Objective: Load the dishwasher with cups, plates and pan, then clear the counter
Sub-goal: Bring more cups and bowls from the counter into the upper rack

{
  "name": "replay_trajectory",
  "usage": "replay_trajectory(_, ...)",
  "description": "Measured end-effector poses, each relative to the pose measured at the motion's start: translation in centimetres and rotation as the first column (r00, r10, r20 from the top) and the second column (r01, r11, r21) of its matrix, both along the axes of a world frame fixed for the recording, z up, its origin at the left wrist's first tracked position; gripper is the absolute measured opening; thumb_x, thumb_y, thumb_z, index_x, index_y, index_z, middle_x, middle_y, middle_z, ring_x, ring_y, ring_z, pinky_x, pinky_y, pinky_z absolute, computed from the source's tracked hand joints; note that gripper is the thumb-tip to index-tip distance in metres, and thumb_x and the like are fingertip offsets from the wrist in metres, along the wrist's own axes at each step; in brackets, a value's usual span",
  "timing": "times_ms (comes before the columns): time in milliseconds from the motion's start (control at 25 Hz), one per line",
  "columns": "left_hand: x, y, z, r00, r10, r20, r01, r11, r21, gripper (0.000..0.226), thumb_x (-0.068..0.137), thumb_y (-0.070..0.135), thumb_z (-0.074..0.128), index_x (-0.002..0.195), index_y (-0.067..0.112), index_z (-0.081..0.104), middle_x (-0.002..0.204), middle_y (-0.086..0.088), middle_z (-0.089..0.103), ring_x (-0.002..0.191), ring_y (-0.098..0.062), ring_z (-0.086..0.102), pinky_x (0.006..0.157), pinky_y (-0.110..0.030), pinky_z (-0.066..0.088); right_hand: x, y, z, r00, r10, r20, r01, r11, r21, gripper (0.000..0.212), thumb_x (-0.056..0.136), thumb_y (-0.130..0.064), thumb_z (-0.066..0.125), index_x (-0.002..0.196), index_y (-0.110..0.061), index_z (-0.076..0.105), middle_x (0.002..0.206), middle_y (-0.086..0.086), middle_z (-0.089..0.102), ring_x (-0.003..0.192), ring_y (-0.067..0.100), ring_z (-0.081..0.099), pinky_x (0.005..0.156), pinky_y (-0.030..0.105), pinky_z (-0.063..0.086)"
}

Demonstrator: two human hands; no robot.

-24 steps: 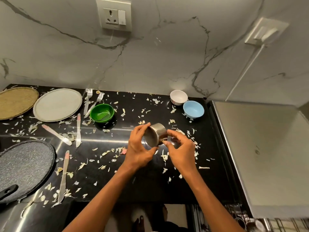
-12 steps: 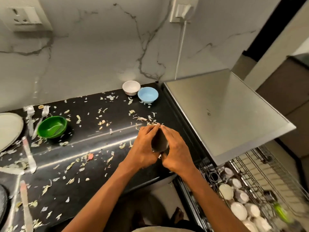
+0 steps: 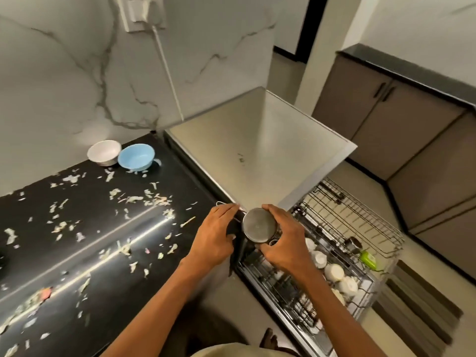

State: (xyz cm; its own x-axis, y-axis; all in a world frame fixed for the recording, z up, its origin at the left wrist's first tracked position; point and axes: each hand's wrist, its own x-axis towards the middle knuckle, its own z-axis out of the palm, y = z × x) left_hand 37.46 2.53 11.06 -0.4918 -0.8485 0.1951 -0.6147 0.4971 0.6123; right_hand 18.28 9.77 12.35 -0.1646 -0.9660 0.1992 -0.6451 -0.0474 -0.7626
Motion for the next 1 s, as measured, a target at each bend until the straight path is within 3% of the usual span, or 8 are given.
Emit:
replay_trajectory(120, -4.7, 0.2, -0.7, 0.999, -0.022, 0.03, 0.024, 0.999, -0.037, 0.076, 0.061, -0.009, 0.071, 0.133, 0.011, 0.062, 0.134, -0.002, 0.061, 0.128, -0.022, 0.051, 0.109, -0.032, 0.042, -5.3, 2.3, -0.4, 0.993, -0.052, 0.105, 0.048, 0.998, 0.041, 0.087, 0.057, -0.005, 0.09, 0.136, -0.021, 0.058, 0.131, -0.013, 0.062, 0.125, 0.002, 0.055, 0.101, 0.019, 0.048)
replay_trajectory(280, -11.0, 1.1, -1.3, 0.996, -0.083, 0.033, 0.085, 0.995, -0.054, 0.053, 0.063, -0.014, 0.073, 0.11, 0.011, 0.074, 0.112, -0.002, 0.07, 0.107, -0.026, 0.064, 0.085, -0.042, 0.058, -11.7, 5.0, -1.2, 0.984, -0.09, 0.152, 0.076, 0.993, 0.096, 0.09, 0.053, -0.003, 0.094, 0.133, -0.023, 0.06, 0.13, -0.018, 0.06, 0.123, -0.005, 0.054, 0.098, 0.017, 0.049)
replay_trajectory(400, -15.6, 1.5, -1.9, 0.984, -0.142, 0.108, 0.144, 0.989, -0.012, 0.041, 0.065, -0.009, 0.073, 0.1, 0.012, 0.075, 0.099, -0.001, 0.071, 0.098, -0.027, 0.064, 0.075, -0.043, 0.057, -15.7, 7.0, -2.1, 0.975, -0.131, 0.182, 0.099, 0.98, 0.174, 0.094, 0.052, -0.006, 0.096, 0.136, -0.024, 0.058, 0.133, -0.015, 0.06, 0.125, -0.002, 0.054, 0.102, 0.023, 0.05)
replay_trajectory(560, -20.8, 2.3, -2.9, 0.956, -0.239, 0.173, 0.238, 0.971, 0.025, 0.043, 0.061, -0.009, 0.071, 0.099, 0.011, 0.075, 0.097, -0.002, 0.071, 0.098, -0.028, 0.062, 0.072, -0.043, 0.055, -19.8, 9.5, -3.1, 0.963, -0.207, 0.17, 0.166, 0.959, 0.23, 0.093, 0.056, -0.009, 0.095, 0.137, -0.029, 0.054, 0.132, -0.02, 0.056, 0.124, -0.012, 0.049, 0.103, 0.017, 0.046)
replay_trajectory(640, -23.3, 2.6, -3.4, 0.94, -0.283, 0.192, 0.281, 0.959, 0.036, 0.042, 0.063, -0.009, 0.072, 0.099, 0.012, 0.075, 0.096, -0.002, 0.071, 0.097, -0.027, 0.062, 0.069, -0.044, 0.055, -21.6, 10.3, -3.6, 0.965, -0.227, 0.133, 0.188, 0.949, 0.254, 0.093, 0.059, -0.01, 0.092, 0.139, -0.033, 0.051, 0.134, -0.019, 0.055, 0.124, -0.006, 0.051, 0.105, 0.024, 0.047)
replay_trajectory(800, -27.2, 2.0, -4.2, 0.929, -0.31, 0.202, 0.305, 0.951, 0.057, 0.034, 0.068, -0.005, 0.071, 0.096, 0.013, 0.076, 0.094, 0.0, 0.071, 0.095, -0.024, 0.062, 0.067, -0.043, 0.055, -24.4, 10.5, -4.9, 0.964, -0.257, 0.07, 0.223, 0.921, 0.318, 0.095, 0.06, -0.02, 0.085, 0.146, -0.023, 0.046, 0.139, -0.003, 0.053, 0.127, 0.013, 0.05, 0.107, 0.04, 0.048)
replay_trajectory(1000, -31.3, -1.1, -6.8, 0.888, -0.403, 0.222, 0.396, 0.915, 0.078, 0.036, 0.07, -0.006, 0.073, 0.102, 0.01, 0.074, 0.1, -0.004, 0.07, 0.099, -0.025, 0.062, 0.072, -0.043, 0.055, -26.9, 8.4, -6.8, 0.943, -0.334, 0.005, 0.304, 0.864, 0.402, 0.101, 0.062, -0.026, 0.088, 0.151, -0.023, 0.041, 0.144, -0.002, 0.046, 0.129, 0.016, 0.044, 0.107, 0.035, 0.044)
